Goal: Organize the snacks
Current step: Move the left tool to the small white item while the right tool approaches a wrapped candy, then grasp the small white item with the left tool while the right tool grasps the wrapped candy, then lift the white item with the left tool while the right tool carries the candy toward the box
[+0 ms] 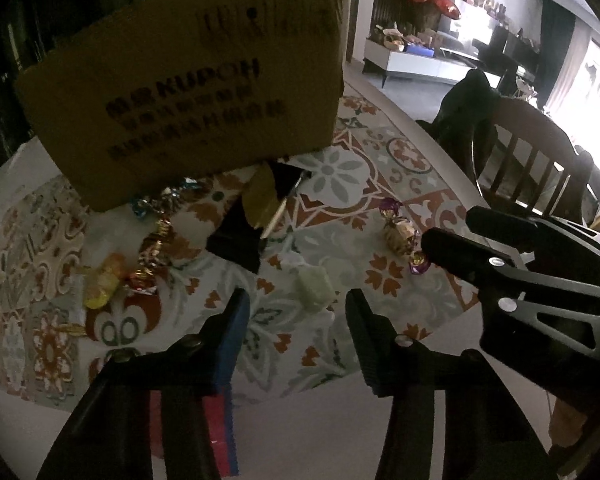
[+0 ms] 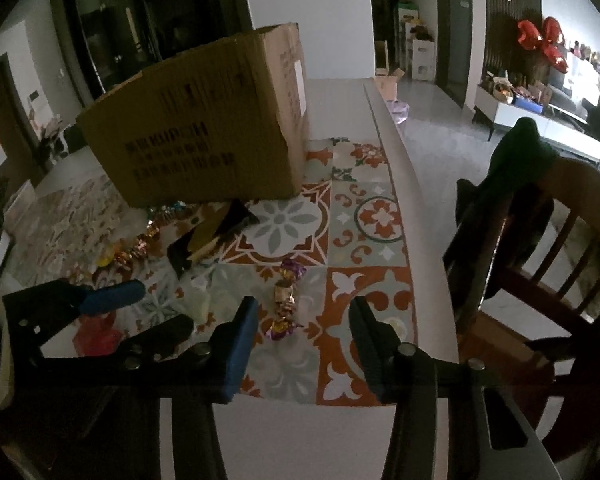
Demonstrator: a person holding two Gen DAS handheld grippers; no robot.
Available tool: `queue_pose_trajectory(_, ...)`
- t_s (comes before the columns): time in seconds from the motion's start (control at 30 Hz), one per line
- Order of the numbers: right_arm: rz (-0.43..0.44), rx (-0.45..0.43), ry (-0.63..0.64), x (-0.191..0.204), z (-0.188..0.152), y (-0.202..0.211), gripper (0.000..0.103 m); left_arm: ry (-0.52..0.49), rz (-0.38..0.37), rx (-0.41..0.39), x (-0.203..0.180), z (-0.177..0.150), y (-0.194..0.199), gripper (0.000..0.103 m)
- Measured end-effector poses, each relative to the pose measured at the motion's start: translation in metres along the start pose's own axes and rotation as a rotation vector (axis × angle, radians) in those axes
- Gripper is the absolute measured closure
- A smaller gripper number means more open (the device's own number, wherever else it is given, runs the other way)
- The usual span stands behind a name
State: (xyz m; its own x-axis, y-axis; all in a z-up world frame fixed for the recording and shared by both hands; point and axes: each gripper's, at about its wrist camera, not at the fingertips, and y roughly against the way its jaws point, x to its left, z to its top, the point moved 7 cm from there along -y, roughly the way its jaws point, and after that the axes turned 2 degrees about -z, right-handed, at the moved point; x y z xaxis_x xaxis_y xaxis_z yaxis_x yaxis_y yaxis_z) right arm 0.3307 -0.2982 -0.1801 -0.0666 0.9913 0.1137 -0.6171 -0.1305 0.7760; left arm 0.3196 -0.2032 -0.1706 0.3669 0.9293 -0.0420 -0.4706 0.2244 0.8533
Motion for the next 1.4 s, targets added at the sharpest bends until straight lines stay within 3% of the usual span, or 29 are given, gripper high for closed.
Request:
queue_pose_trajectory(0.47,0.021,0.031,-0.002,0.005,0.004,-0.025,0.066,-0.011,0.006,0.014,-0.004,0.007,-0.021,0.071)
queue_pose_trajectory(0.53,0.030,0.039,-0.004,0.008,0.004,-0.028,0.070,-0.016,0.005,0.009,-0.004,0.008,-0.020,0.083)
queue_pose_trajectory(0.8,0.023,0.038,-0.004,0.011,0.000,-0.033,0.085,-0.053,0.019,-0.005,-0.007,0.008,-0.020,0.084)
queue_pose_trajectory(1.4,0.039,-0.025,-0.033,0.009,0.006,-0.011,0.086,-0.024,0.036,-0.082,0.002,0.015,0.020,0.084)
